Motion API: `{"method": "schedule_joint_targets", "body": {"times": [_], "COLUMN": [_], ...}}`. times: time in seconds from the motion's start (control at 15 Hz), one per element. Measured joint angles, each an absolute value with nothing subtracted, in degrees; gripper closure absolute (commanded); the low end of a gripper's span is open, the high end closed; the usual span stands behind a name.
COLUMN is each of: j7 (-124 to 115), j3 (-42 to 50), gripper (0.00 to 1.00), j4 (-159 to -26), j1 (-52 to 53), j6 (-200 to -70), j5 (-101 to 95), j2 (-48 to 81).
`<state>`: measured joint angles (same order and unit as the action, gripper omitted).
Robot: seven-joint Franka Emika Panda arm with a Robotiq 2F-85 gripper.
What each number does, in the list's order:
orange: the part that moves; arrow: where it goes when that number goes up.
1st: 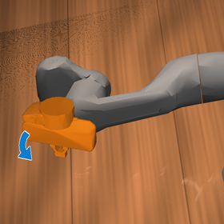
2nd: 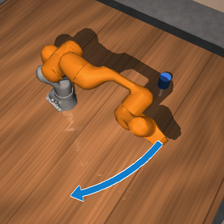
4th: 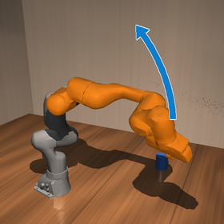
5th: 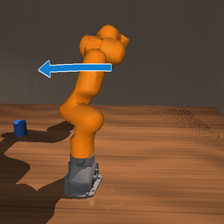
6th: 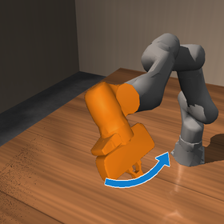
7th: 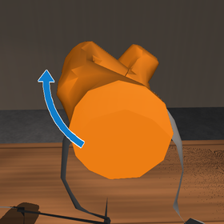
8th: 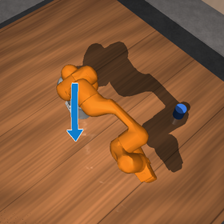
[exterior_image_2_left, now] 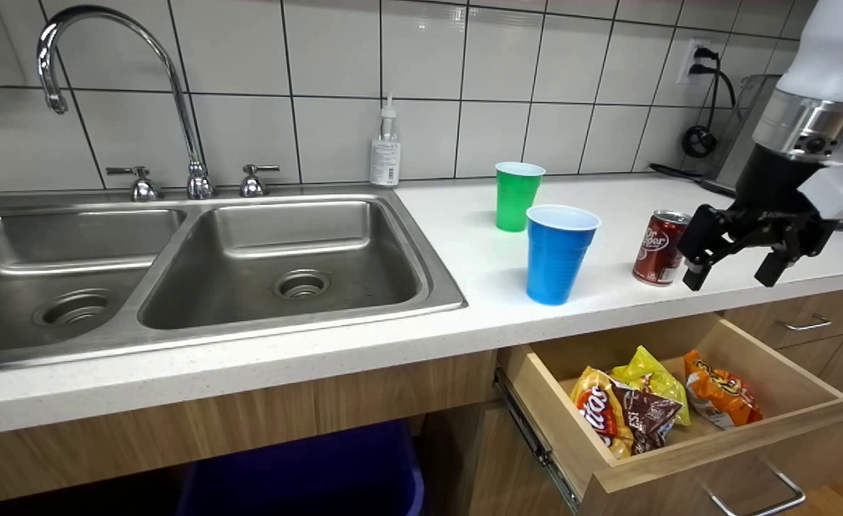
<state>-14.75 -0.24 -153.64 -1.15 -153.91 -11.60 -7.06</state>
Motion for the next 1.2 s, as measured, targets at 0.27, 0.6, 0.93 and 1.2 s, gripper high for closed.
{"method": "schedule_joint_targets", "body": {"times": [0.27,0.6,0.93,1.2], "j7": [-14.74,-14.74,-12.6,-7.68], "j3": [-0.24,-0.25,-0.25,-0.17], "gripper": [0.0,0.0,0.0,0.0], "j4": [-153.64,-153.7,-154.93,-157.56], "j1": [-1.16,-1.15,-1.05,-0.86], "j6": [-153.9,-153.99,-154.59,-154.67], "j5": [-11.6,-11.57,-9.47,-4.85], "j2": [-7.06,-7.01,-7.8,-10.74]}}
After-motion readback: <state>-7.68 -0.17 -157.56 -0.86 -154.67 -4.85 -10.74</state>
